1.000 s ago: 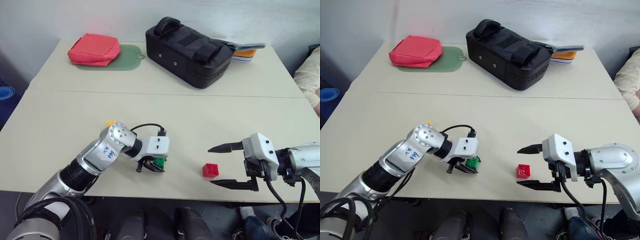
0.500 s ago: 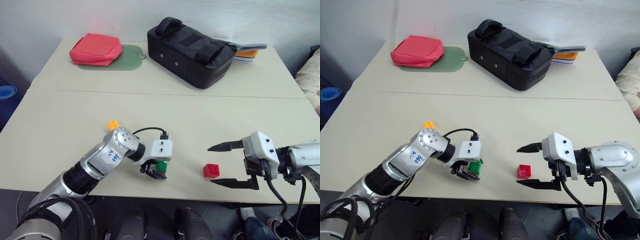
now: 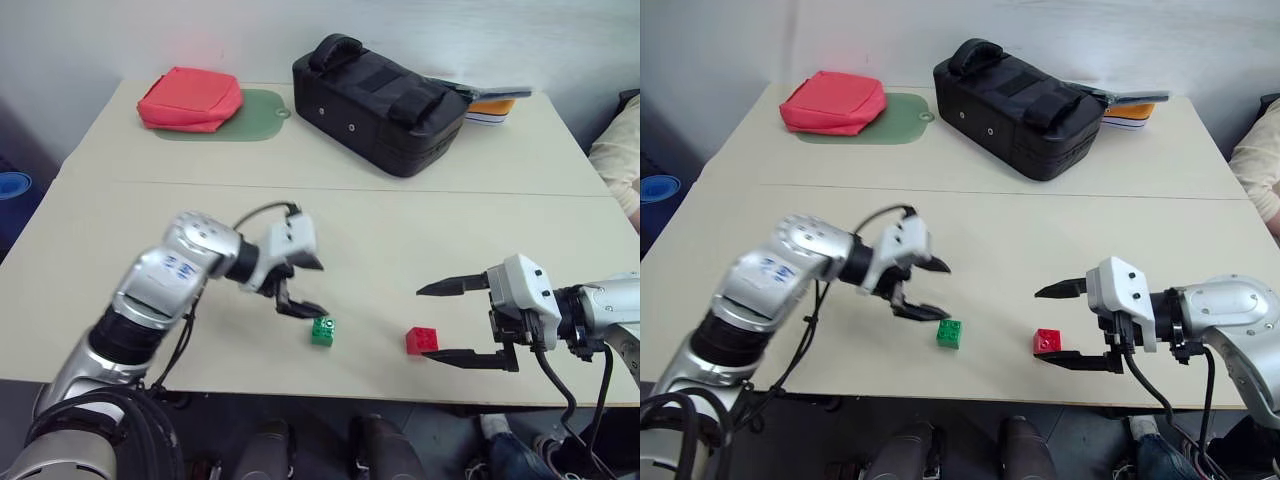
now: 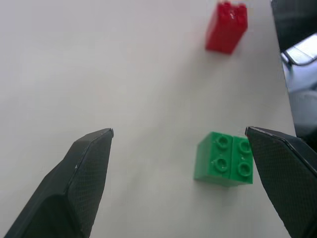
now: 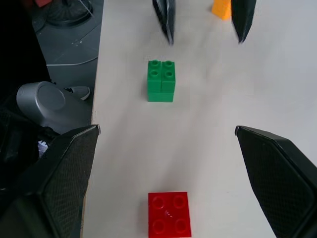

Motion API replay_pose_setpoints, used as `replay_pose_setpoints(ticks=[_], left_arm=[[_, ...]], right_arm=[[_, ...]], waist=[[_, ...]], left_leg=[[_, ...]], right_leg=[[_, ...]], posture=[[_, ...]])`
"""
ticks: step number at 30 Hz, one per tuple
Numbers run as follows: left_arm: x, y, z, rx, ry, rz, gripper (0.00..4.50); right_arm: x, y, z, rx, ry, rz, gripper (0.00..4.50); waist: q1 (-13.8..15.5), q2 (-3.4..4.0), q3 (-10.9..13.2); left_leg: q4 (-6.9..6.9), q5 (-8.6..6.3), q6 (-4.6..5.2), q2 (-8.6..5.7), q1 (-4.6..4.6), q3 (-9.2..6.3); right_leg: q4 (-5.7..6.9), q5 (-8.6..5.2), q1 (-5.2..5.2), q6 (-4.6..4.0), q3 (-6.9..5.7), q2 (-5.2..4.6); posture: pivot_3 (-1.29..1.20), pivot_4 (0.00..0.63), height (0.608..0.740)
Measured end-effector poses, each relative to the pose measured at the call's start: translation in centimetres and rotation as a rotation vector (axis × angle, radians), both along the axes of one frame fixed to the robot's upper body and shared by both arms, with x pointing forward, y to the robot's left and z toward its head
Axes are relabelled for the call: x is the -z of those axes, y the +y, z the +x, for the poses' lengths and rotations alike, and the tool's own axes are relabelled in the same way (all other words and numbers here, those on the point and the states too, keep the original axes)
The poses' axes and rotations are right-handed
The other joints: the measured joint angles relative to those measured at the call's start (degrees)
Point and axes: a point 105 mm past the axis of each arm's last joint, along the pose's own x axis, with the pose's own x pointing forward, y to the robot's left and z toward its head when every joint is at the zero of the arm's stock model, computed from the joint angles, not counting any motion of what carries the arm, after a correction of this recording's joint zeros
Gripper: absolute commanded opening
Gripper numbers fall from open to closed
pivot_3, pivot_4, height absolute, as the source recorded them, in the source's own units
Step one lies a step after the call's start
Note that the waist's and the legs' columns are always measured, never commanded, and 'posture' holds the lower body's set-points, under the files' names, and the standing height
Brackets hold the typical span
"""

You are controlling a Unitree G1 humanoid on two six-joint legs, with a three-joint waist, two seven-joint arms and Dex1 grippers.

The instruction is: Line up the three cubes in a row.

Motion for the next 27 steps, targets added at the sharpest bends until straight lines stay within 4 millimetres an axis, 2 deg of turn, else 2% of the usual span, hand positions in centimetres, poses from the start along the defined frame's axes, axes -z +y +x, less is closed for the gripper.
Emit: replay_pose_setpoints(ticks=[3, 8, 11, 15, 17, 19, 23, 27], left_arm=[[-0.5, 3.3, 0.1, -0.100, 0.004, -0.056, 4.49], [-0.3, 10.7, -1.4, -0.356, -0.010, -0.188, 4.49], [0.7, 14.8, -3.3, -0.525, -0.019, -0.182, 4.49], [3.4, 20.0, -6.9, -0.743, 0.007, -0.119, 4.49], [3.8, 20.8, -7.7, -0.769, 0.005, -0.096, 4.49], [3.6, 20.8, -7.7, -0.764, -0.014, -0.101, 4.49], [2.2, 19.8, -5.6, -0.708, -0.074, -0.109, 4.49], [1.9, 18.4, -3.3, -0.597, -0.084, -0.075, 4.49]], right_arm=[[-0.8, 0.0, 0.6, 0.004, 0.000, 0.028, 4.50], [-1.6, -0.3, 1.4, 0.014, 0.012, 0.063, 4.50], [-1.7, -0.3, 1.7, 0.001, 0.021, 0.067, 4.50], [-2.0, -0.2, 2.5, -0.017, 0.025, 0.080, 4.50], [-1.9, 0.0, 2.6, -0.031, 0.025, 0.079, 4.50], [-2.0, 0.2, 2.7, -0.047, 0.018, 0.076, 4.50], [-2.1, 0.4, 3.0, -0.053, 0.016, 0.073, 4.50], [-2.1, 0.5, 3.0, -0.055, 0.019, 0.077, 4.50]], waist=[[-0.8, 0.00, 0.0], [-1.1, 0.00, 0.0], [-1.0, 0.00, 0.0], [-0.9, -0.03, 0.0], [-0.4, -0.03, 0.0], [0.0, -0.03, 0.0], [0.0, -0.01, 0.0], [-0.8, -0.01, 0.0]], left_leg=[[-0.03, 0.01, -0.02, 0.02, 0.01, -0.04], [-0.08, -0.01, -0.07, 0.10, 0.01, -0.11], [-0.09, -0.04, -0.05, 0.08, 0.02, -0.12], [-0.16, -0.11, -0.09, 0.08, 0.04, -0.16], [-0.19, -0.14, -0.06, -0.02, 0.03, -0.31], [-0.19, -0.17, -0.03, -0.07, 0.04, -0.36], [-0.26, -0.18, -0.06, -0.10, 0.04, -0.38], [-0.45, -0.15, -0.11, -0.11, 0.02, -0.37]], right_leg=[[0.01, 0.00, -0.01, -0.01, -0.01, -0.02], [-0.14, -0.02, -0.02, -0.04, -0.04, -0.03], [-0.37, -0.02, 0.01, -0.05, -0.03, -0.10], [-0.46, -0.04, 0.03, -0.07, -0.07, -0.16], [-0.45, -0.05, 0.05, -0.09, -0.16, -0.28], [-0.47, -0.06, 0.09, -0.11, -0.19, -0.35], [-0.47, -0.06, 0.07, -0.11, -0.21, -0.37], [-0.50, -0.06, 0.00, -0.12, -0.23, -0.36]], posture=[[0.00, 0.150, 0.740], [0.00, 0.150, 0.740], [0.00, 0.150, 0.740], [0.00, 0.150, 0.740], [0.00, 0.150, 0.740], [0.00, 0.150, 0.740], [0.00, 0.150, 0.740], [0.00, 0.150, 0.740]])
